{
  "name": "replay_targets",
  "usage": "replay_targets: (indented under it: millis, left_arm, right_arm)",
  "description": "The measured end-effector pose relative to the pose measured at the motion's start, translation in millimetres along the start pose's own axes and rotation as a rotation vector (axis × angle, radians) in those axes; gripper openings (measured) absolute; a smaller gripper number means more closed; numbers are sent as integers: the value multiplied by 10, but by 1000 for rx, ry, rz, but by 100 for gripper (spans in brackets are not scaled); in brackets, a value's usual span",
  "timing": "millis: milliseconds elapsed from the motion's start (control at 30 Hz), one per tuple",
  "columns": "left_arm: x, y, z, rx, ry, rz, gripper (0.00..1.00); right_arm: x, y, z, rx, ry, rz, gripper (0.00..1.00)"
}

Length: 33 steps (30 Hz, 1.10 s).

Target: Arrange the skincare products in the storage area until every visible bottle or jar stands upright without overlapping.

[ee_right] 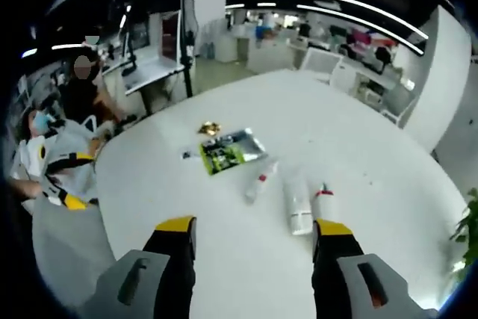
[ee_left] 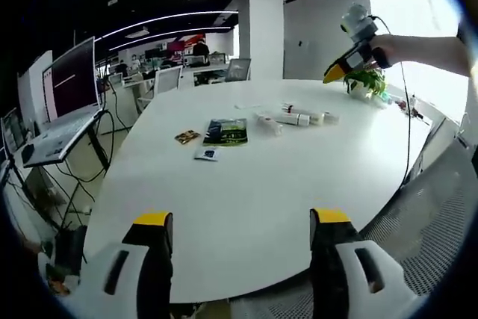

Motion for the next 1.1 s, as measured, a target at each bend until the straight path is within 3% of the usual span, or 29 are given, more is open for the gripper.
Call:
replay_targets:
  millis: [433, 900, 1100]
  left_arm:
    - [-23, -15, -6, 1, 10, -14, 67]
    - [-31, -27, -18, 12, 24, -22, 74]
    - [19, -29, -11, 1, 26, 16, 75]
  right_arm:
    - [46, -429, 187, 6, 9, -102, 63]
    - [107, -883, 433, 31, 25, -183, 60]
    - [119, -1056, 502, 41, 21, -215, 61]
Point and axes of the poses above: the point that each gripper's makers call its tool centre point, and the gripper's own axes: y roughly backward along the fingers, z roughly to its right, x roughly out of its top, the point moved 4 cm from there along y, roughly backward along the fingers, and after that the axes turned 11 degrees about -y, right-handed, at the moved point
